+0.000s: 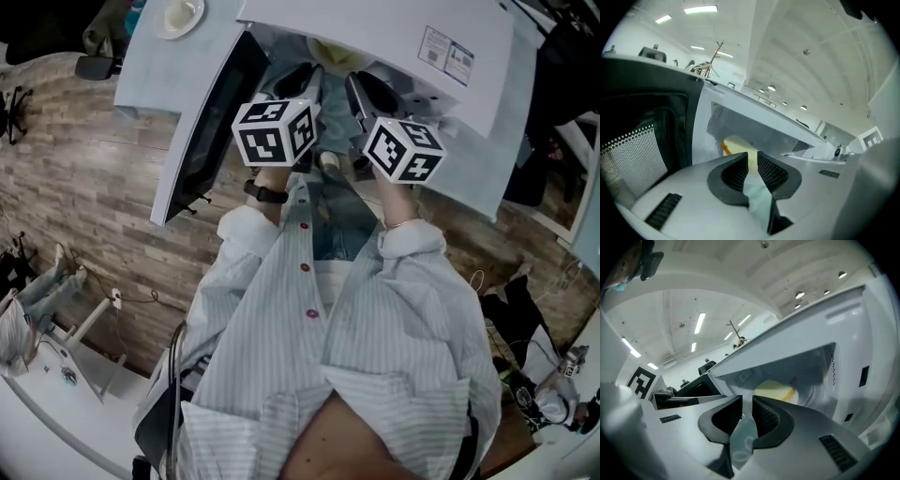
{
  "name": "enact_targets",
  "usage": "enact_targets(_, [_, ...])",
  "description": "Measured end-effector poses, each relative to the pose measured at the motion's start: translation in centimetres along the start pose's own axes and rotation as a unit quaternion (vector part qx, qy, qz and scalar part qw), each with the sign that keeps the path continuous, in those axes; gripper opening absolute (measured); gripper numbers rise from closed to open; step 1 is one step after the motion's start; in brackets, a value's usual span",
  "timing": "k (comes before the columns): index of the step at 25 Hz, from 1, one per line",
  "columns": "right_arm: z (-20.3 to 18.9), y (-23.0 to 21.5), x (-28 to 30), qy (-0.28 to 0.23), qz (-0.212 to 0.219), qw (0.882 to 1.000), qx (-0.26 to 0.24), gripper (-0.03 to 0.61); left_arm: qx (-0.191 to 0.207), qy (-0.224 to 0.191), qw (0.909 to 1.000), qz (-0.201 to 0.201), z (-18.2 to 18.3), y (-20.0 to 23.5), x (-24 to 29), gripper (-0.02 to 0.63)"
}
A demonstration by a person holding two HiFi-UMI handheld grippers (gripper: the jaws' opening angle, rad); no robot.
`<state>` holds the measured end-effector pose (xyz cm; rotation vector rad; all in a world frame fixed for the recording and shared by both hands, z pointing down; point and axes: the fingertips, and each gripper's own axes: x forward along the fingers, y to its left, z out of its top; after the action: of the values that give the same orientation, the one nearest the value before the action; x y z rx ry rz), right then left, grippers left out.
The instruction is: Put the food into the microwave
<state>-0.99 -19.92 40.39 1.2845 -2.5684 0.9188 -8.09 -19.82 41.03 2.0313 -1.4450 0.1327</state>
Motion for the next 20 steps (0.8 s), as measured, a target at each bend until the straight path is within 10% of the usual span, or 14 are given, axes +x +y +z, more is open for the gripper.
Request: enact_targets(20, [4.8, 5.3, -5.8, -0.057, 0.078, 0.995, -0.039, 0.037, 0.051, -0.061, 0.9948, -0.064, 3.5, -6.9, -6.2, 0.009])
